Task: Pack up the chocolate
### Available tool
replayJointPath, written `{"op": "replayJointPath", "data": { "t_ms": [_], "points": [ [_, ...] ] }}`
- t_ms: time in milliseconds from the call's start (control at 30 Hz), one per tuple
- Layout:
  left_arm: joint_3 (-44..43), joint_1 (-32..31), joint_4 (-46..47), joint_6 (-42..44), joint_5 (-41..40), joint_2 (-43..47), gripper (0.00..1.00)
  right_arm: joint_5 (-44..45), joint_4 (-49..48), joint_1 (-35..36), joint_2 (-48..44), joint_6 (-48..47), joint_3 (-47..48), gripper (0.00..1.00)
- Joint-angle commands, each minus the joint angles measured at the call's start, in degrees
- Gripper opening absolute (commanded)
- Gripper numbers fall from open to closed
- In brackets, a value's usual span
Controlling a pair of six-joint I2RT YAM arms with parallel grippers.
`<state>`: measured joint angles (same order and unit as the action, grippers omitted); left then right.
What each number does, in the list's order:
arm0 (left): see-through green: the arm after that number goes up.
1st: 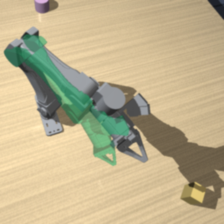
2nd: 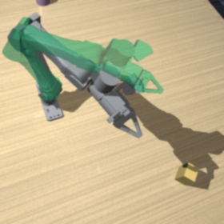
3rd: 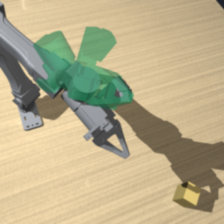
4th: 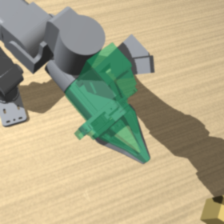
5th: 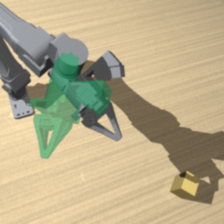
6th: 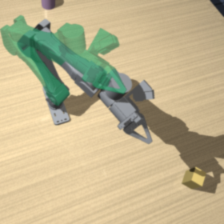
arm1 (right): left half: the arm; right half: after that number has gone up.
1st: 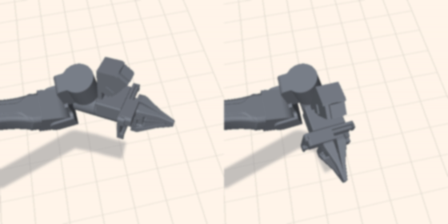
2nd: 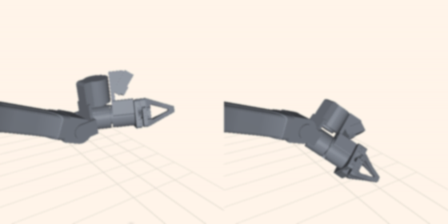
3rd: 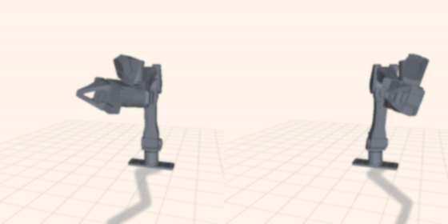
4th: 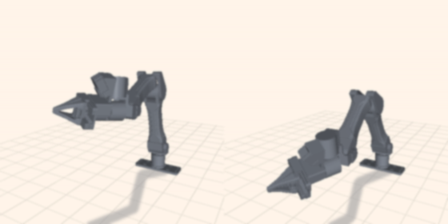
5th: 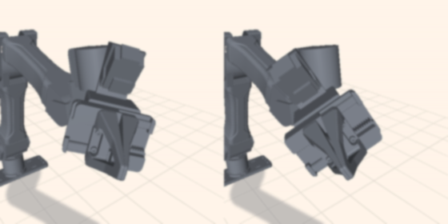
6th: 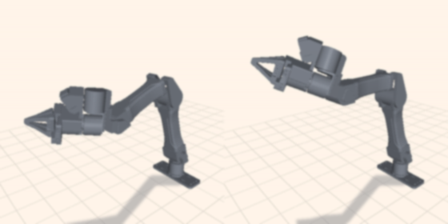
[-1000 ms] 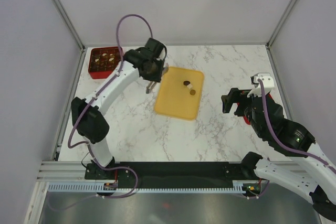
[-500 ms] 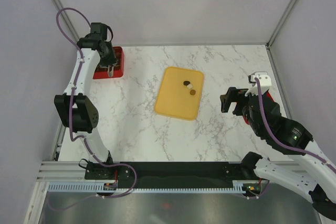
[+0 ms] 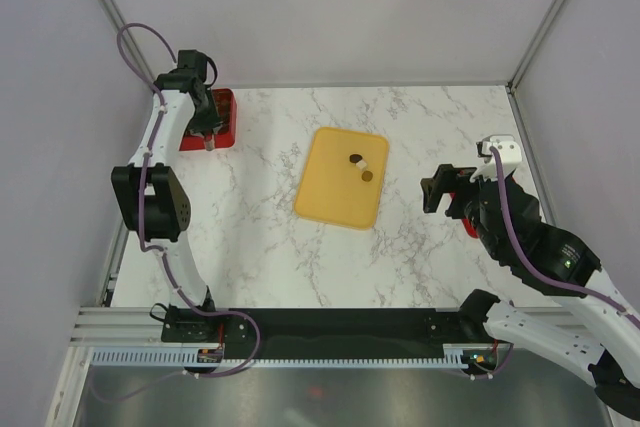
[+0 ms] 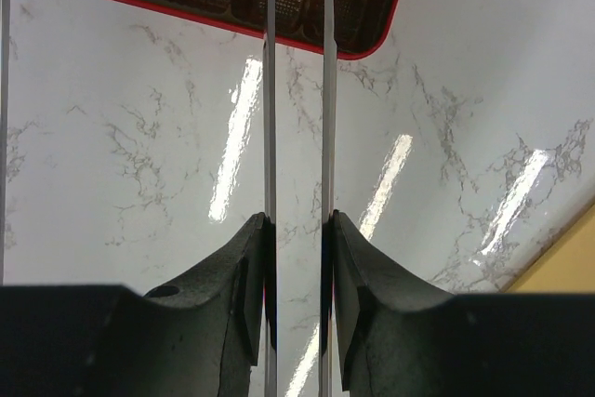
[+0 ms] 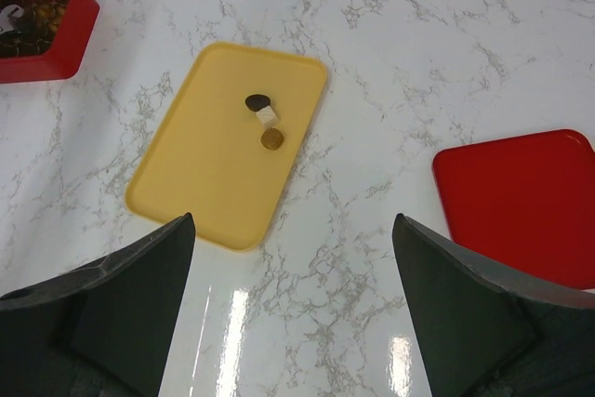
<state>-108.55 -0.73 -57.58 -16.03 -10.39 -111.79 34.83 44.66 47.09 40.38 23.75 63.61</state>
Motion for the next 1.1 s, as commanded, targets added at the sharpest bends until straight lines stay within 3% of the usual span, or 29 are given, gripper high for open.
{"op": "replayJointPath", "data": {
  "t_ms": [0, 400, 1067],
  "points": [
    [-3.33, 2.21, 1.51, 0.39, -1.47, -1.58, 0.35, 1.65, -0.81, 0.02, -0.30, -0.90, 1.95, 0.96],
    [-6.23, 2.75, 2.47, 2.67, 0.72, -5.28, 0.40, 2.26, -1.42, 0.02, 0.75, -1.42, 1.51, 0.96],
    [-5.00, 2.49, 2.39, 3.46, 4.24, -0.02, 0.49, 1.12, -1.16, 0.11, -0.39, -0.55, 2.39, 0.96]
  ]
}}
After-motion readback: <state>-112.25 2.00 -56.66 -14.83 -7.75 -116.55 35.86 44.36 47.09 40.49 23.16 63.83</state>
